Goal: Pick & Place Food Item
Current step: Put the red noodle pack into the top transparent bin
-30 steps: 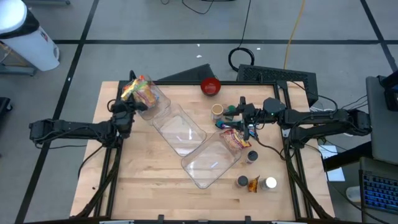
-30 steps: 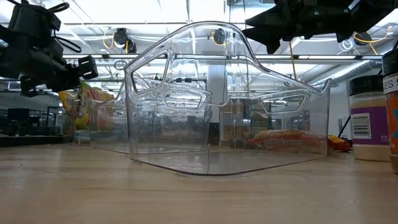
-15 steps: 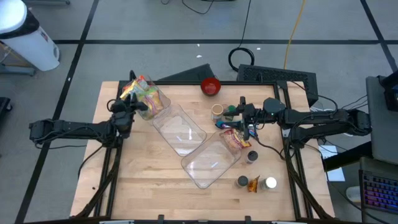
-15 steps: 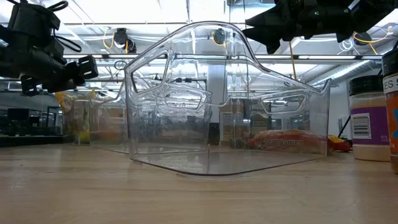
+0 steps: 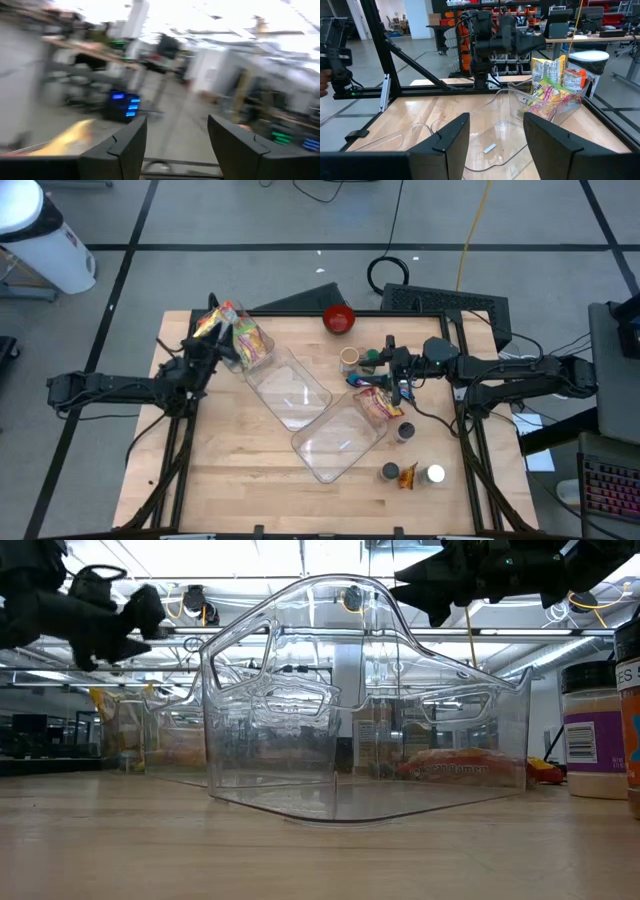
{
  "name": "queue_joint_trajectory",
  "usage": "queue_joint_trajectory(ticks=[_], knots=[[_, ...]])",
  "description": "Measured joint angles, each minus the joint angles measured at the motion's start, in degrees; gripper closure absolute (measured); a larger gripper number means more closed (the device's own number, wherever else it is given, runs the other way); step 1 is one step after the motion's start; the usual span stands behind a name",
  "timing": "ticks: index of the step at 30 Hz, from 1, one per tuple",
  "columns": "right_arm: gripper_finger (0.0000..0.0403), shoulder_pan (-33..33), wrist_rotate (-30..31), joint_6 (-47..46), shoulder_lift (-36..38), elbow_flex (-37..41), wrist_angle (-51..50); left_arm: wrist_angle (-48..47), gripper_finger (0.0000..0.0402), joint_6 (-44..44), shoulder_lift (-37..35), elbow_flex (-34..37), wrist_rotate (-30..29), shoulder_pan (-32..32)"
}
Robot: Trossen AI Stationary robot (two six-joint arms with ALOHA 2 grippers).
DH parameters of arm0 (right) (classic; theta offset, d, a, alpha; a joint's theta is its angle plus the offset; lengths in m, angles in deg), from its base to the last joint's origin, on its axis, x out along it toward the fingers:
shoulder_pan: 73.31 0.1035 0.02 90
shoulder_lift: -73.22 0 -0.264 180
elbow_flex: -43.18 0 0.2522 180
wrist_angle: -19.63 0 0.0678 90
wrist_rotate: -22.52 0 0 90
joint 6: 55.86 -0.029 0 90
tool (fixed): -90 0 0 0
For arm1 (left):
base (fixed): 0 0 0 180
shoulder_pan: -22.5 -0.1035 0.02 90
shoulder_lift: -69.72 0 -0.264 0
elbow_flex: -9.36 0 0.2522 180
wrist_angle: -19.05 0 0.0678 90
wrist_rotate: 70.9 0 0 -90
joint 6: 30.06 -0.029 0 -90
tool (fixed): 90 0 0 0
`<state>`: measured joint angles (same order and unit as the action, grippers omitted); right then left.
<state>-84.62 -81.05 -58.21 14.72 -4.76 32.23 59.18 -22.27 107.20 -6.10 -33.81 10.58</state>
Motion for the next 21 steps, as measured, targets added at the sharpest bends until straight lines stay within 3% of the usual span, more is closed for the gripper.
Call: queue_joint_trajectory(ticks=[4, 6, 11, 16, 21], knots=[[0.0214, 0.0, -0.03, 1.2, 1.46, -0.92, -4.71, -0.09, 0.0183, -1.82, 0.02, -2.02, 10.45, 0.0], [0.021, 0.0, 0.58, 1.08, 2.45, -3.8, -12.7, -0.38, 0.0183, -2.1, 0.02, -3.41, 14.39, 0.02], [0.0204, 0.56, 9.91, 1.75, 2.85, -11.05, -37.4, -10.28, 0.0183, -3.12, 0.18, -9.4, 23.08, 0.05], [0.0206, 1.33, 13.58, 0.64, 1.93, -11.72, -52.45, -19.19, 0.0183, -2.75, 3.34, -14.84, 24.44, 0.06], [0.0207, 2.49, 13.61, -1.82, -0.11, -10.22, -56.36, -19.33, 0.0183, -3.0, 7.53, -16.69, 24.45, -0.29]])
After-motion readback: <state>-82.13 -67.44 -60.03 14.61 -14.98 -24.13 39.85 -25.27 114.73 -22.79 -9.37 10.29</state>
